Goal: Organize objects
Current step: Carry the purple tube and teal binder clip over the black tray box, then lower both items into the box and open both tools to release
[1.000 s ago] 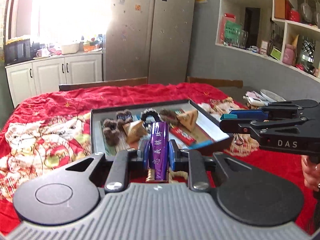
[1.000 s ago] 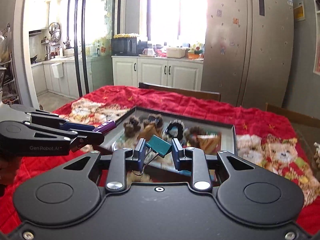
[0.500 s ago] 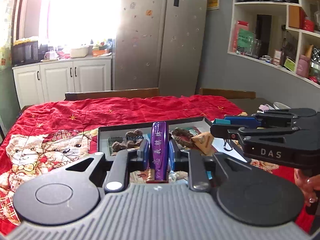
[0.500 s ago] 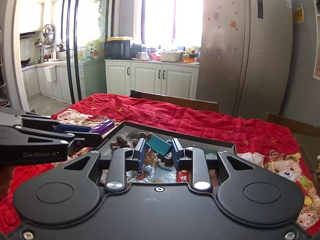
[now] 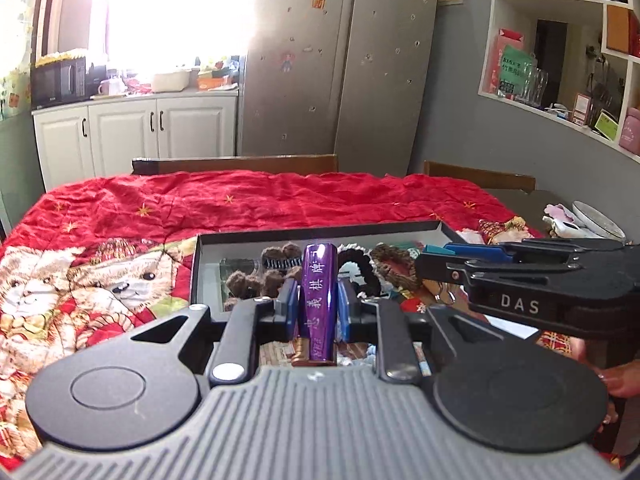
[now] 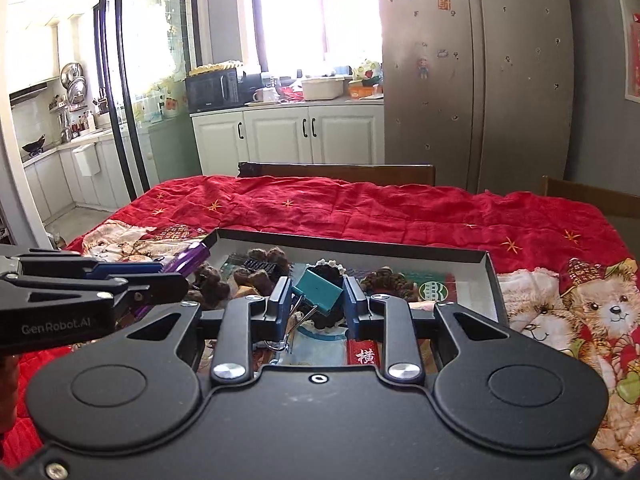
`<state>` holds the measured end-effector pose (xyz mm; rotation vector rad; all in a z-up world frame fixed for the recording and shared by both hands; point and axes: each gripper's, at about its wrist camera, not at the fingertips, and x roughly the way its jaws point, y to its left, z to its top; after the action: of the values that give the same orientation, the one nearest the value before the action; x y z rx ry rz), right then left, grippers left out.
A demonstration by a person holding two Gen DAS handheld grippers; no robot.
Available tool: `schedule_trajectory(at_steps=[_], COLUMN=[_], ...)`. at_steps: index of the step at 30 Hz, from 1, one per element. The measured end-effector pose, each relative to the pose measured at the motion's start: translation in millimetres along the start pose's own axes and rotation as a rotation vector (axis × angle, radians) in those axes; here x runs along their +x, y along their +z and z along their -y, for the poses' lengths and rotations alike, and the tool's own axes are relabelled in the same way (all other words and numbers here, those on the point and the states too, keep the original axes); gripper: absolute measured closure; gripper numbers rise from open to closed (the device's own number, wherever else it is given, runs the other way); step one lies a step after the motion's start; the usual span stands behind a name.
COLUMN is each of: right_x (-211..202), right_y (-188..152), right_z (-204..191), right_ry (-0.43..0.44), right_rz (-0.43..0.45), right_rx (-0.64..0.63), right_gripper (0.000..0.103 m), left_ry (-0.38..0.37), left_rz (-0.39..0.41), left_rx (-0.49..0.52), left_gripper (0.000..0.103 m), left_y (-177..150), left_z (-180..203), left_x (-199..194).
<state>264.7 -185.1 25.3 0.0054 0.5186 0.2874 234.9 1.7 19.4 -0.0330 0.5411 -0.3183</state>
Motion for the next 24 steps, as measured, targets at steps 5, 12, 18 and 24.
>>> schedule_trajectory(at_steps=[5, 12, 18, 24], right_x=[12, 25, 40, 45], right_y=[-7, -22, -33, -37], right_z=[-5, -8, -8, -9], right_ry=[0.000, -0.002, -0.001, -0.002], right_rz=[-0.003, -0.038, -0.074, -0.088], right_rx=[-0.022, -0.026, -0.037, -0.043], right_gripper=[0.077, 0.077, 0.077, 0.077], left_ry=[0.007, 0.007, 0.024, 0.030], left_rz=[-0.024, -0.054, -0.070, -0.086], left_rx=[-0.006, -0.007, -0.005, -0.002], left_gripper=[0.079, 0.079, 0.079, 0.079], left_y=[-9, -16, -20, -23], left_z=[-3, -7, -10, -11], left_x=[12, 24, 30, 35])
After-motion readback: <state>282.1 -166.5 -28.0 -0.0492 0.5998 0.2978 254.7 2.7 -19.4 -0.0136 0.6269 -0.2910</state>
